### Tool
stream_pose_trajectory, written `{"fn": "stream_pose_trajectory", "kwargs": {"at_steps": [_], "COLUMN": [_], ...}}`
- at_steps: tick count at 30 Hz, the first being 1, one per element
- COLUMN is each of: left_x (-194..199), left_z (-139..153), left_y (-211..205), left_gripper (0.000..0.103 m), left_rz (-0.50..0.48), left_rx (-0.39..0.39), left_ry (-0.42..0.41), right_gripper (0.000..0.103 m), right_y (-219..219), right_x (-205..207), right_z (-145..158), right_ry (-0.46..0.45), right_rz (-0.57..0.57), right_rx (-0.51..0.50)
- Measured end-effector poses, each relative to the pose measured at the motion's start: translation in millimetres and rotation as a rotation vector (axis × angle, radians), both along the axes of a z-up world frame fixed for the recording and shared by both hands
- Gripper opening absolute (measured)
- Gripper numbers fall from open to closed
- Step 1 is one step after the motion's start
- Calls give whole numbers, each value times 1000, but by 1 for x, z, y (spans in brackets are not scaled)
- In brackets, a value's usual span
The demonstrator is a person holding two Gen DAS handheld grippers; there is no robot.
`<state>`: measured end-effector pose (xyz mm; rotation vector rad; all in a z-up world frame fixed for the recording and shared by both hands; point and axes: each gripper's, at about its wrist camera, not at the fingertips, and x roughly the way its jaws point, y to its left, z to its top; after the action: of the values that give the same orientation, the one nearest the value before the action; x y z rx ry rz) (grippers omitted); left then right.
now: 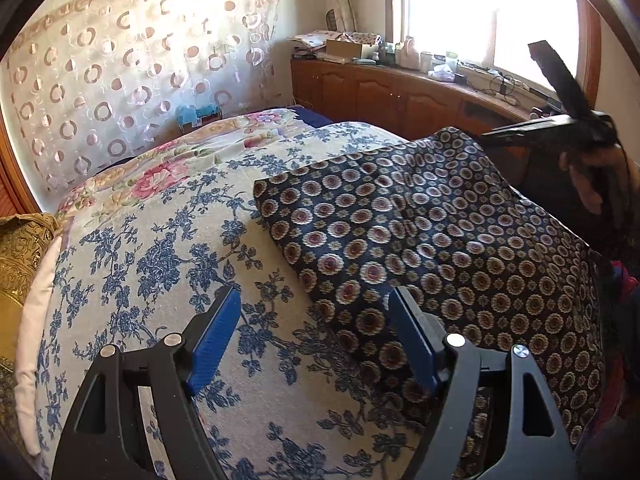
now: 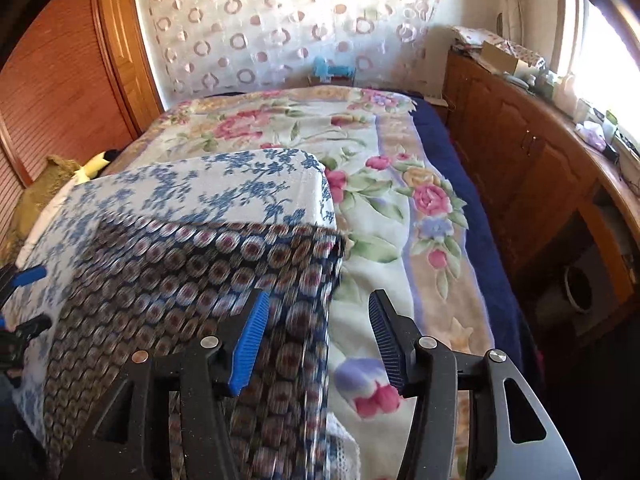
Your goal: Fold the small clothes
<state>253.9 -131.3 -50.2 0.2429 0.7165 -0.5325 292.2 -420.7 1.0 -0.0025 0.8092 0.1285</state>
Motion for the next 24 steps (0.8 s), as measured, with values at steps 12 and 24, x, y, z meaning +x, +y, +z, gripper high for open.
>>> {"fn": "stream_pose_trajectory", "kwargs": {"at_steps": [12,24], "left_x": [-47,-119], "left_z": [-9,-26], "left_y": [9,3], "left_gripper": [77,68], "left_rz": [-39,-114], "left_rx": [-44,-82], "left_ry": [71,166], "right_gripper": [55,55], "right_y": [7,12], "right_x": [-127,-191], "right_z": [-12,-31], "right_ry": [-37,-45], "right_rz": [-7,-43], "right_rx": [26,43]}}
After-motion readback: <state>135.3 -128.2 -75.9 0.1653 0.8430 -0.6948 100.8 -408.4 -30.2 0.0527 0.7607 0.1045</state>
